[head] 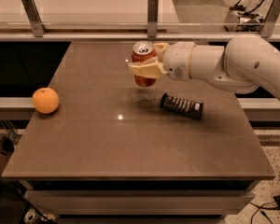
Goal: Move coke can near orange
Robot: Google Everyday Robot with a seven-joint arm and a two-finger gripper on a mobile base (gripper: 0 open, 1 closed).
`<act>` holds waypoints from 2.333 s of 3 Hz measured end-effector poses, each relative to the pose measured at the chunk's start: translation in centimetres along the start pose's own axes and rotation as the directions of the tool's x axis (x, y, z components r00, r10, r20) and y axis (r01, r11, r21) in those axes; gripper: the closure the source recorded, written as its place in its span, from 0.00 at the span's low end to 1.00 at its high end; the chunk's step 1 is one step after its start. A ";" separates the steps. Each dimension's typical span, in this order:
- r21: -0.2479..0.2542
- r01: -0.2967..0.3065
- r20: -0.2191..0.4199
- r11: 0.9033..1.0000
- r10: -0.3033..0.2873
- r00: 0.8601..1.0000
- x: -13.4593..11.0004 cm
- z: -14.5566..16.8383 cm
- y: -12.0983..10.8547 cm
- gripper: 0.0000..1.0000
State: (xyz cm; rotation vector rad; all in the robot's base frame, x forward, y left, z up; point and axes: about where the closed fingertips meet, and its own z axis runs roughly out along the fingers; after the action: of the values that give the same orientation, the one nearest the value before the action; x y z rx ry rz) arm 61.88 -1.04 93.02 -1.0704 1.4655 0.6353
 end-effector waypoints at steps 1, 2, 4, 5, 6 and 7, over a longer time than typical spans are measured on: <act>-0.047 0.011 -0.003 0.999 -0.012 1.000 -0.6 1.8 3.1 1.00; -0.096 0.029 -0.003 0.995 -0.029 1.000 -1.6 3.4 6.1 1.00; -0.292 0.045 0.048 0.955 -0.032 0.998 -3.5 6.3 11.9 1.00; -0.292 0.045 0.048 0.955 -0.032 0.998 -3.5 6.3 11.9 1.00; -0.308 0.034 0.050 0.951 -0.020 0.999 -3.2 7.2 11.9 1.00; -0.321 0.026 0.053 0.947 -0.010 0.999 -2.9 8.3 12.7 1.00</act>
Offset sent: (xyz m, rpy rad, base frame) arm -0.0621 0.0918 -0.0035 -0.0390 0.0020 0.1518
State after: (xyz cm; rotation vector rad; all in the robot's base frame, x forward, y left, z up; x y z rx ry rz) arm 54.39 12.36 91.84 -1.3070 1.3341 0.9049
